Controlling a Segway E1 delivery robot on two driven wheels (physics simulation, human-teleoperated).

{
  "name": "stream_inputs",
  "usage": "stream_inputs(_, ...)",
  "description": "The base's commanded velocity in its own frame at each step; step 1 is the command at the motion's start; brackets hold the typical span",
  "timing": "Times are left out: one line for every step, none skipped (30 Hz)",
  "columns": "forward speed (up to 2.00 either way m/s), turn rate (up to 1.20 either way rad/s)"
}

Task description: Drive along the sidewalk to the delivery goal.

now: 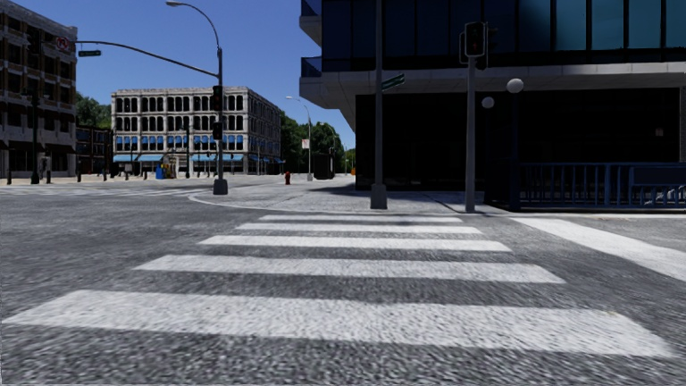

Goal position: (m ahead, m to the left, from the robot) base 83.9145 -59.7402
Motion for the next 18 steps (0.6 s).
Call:
stream_inputs(2.0, 0.0)
stream_inputs(2.0, 0.0)
stream_inputs(2.0, 0.0)
stream_inputs(2.0, 0.0)
stream_inputs(2.0, 0.0)
stream_inputs(2.0, 0.0)
stream_inputs(2.0, 0.0)
stream_inputs(2.0, 0.0)
stream_inputs(2.0, 0.0)
stream_inputs(2.0, 0.0)
stream_inputs(2.0, 0.0)
stream_inputs(2.0, 0.0)
stream_inputs(2.0, 0.0)
stream_inputs(2.0, 0.0)
stream_inputs(2.0, 0.0)
stream_inputs(2.0, 0.0)
stream_inputs(2.0, 0.0)
stream_inputs(2.0, 0.0)
